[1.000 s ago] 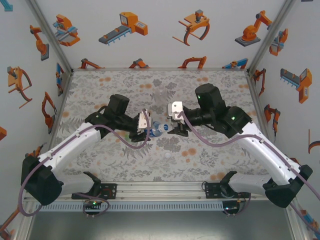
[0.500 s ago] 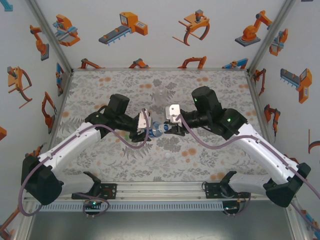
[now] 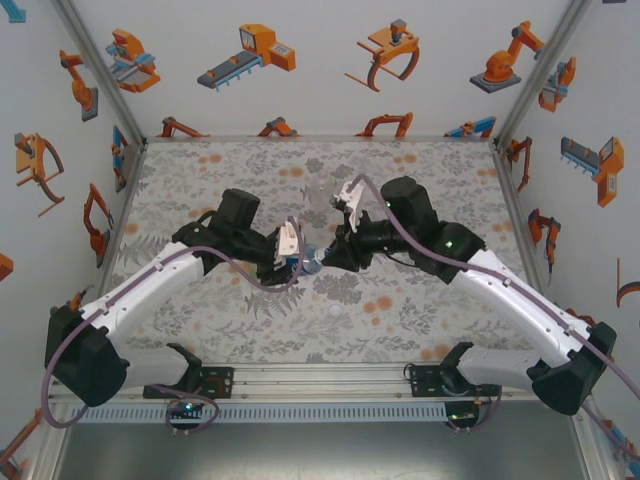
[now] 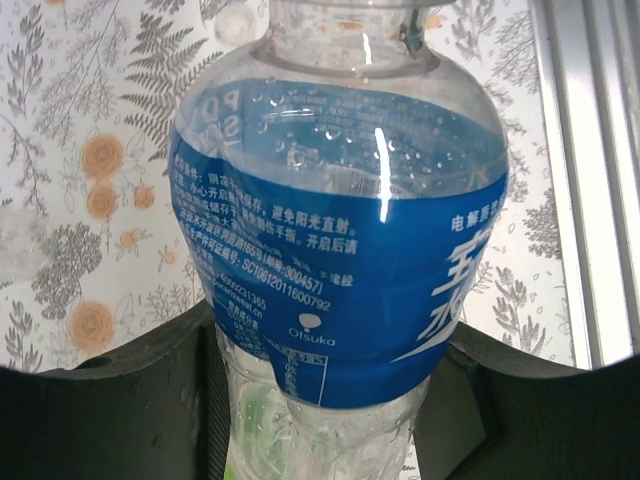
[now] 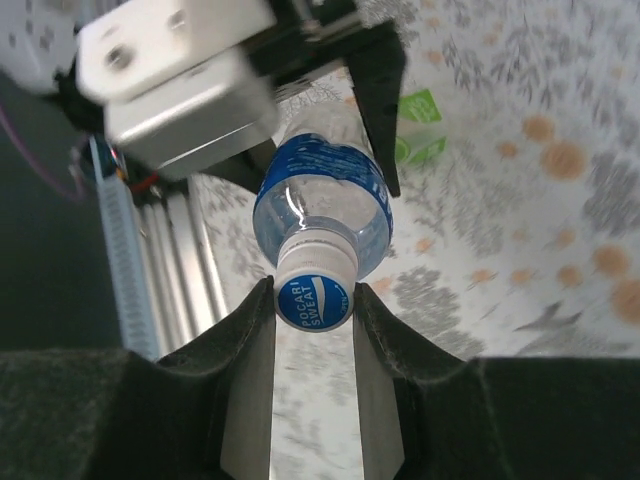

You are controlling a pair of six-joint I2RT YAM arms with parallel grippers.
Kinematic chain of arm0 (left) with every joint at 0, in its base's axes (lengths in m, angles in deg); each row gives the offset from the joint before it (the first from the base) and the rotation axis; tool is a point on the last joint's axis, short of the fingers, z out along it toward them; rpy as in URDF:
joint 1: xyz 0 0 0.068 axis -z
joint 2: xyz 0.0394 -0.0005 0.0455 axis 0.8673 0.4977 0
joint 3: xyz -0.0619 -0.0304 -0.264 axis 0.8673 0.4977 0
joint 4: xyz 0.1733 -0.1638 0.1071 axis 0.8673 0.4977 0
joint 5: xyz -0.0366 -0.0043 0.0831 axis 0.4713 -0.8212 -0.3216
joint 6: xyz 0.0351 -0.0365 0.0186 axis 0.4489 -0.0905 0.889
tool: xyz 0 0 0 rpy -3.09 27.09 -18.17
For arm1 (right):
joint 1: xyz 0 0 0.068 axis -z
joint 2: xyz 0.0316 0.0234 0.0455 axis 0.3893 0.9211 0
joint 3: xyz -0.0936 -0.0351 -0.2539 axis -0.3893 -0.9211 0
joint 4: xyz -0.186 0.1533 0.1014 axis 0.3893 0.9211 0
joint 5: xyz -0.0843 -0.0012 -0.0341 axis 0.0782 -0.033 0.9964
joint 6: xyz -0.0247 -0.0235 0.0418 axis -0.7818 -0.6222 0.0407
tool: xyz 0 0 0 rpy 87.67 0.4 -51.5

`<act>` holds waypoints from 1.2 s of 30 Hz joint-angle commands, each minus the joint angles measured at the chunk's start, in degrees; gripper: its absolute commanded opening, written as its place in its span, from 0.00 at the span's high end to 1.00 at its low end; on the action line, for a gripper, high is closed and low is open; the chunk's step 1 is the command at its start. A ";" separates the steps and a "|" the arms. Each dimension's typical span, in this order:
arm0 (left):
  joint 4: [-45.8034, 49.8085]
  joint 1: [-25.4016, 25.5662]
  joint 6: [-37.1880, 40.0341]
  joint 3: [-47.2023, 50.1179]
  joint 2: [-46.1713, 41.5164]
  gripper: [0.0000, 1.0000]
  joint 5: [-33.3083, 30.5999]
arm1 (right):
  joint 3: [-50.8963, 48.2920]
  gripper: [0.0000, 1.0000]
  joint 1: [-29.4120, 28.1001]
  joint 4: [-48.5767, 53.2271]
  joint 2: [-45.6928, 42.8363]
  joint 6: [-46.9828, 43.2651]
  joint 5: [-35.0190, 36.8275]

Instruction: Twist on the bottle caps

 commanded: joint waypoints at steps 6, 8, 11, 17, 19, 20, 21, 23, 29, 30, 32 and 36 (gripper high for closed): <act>-1.94 0.76 -0.57 -3.11 0.40 1.00 2.58 | -4.72 1.00 -0.84 -8.06 4.86 63.18 10.83; -1.99 0.79 -0.53 -3.14 0.34 1.00 2.67 | -3.98 1.00 -0.97 -7.66 5.77 64.08 10.45; -1.88 0.73 -0.48 -3.00 0.14 1.00 2.66 | -2.30 1.00 -0.97 -4.23 6.20 62.96 11.56; -1.51 0.80 -0.30 -3.00 -0.21 1.00 2.35 | 3.27 0.89 -0.97 4.50 5.70 54.54 15.74; -1.51 0.74 -0.24 -3.06 -0.09 1.00 2.60 | 4.48 0.71 -0.97 4.73 5.60 50.47 15.90; -1.50 0.80 -0.28 -3.07 -0.02 1.00 2.63 | 4.98 0.63 -0.97 4.59 5.57 48.87 15.82; -1.51 0.74 -0.26 -3.06 0.05 1.00 2.65 | 5.59 0.55 -0.97 4.40 5.40 46.85 15.76; -1.42 0.79 -0.18 -3.07 0.12 1.00 2.61 | 6.72 0.48 -0.88 3.57 5.10 42.84 15.10; -1.02 0.75 0.04 -3.24 0.48 1.00 2.78 | 9.62 0.36 -0.93 2.67 2.41 28.59 15.54; -0.90 0.80 0.15 -3.26 0.58 1.00 2.95 | 9.47 0.36 -0.88 2.25 1.69 25.70 15.48; -0.65 0.75 0.31 -3.38 0.72 1.00 3.30 | 9.56 0.36 -0.88 2.05 0.79 19.52 15.11; 0.20 0.81 0.91 -3.70 0.92 0.99 4.36 | 10.96 0.39 -0.88 3.88 -0.01 1.47 10.46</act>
